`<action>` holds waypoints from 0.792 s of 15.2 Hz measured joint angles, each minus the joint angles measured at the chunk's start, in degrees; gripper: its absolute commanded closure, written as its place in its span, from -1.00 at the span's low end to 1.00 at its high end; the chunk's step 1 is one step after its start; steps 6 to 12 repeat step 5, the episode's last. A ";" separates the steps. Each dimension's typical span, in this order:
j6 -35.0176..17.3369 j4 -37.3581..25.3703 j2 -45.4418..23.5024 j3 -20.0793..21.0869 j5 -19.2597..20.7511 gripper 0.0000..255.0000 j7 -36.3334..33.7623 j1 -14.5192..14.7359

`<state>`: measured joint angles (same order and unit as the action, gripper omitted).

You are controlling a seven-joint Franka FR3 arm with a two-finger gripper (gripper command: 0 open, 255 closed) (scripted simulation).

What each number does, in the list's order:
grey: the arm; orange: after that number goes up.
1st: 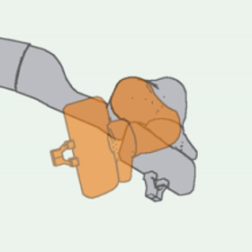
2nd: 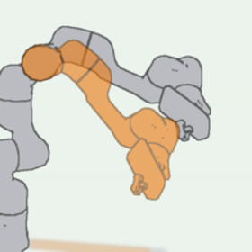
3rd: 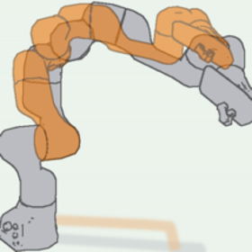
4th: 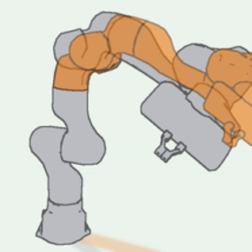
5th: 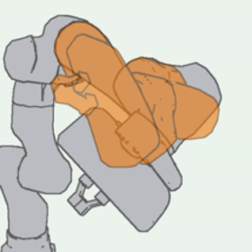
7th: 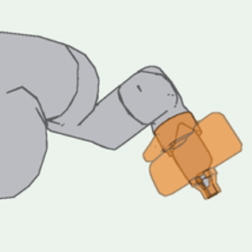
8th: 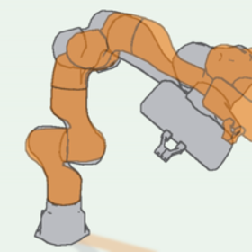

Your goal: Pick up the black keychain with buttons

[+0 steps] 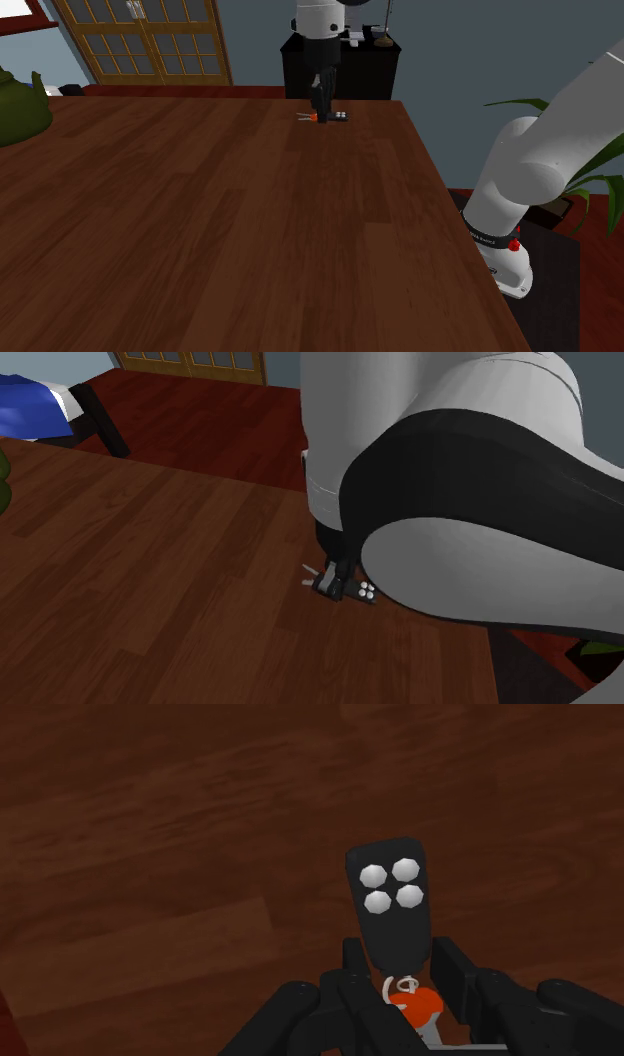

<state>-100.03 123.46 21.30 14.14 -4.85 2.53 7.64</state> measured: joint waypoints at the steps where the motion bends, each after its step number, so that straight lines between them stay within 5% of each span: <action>1: 0.82 -0.68 0.13 -0.05 0.00 1.00 0.00 0.00; 12: 3.54 -3.62 -0.10 -0.19 0.15 1.00 -0.05 -0.10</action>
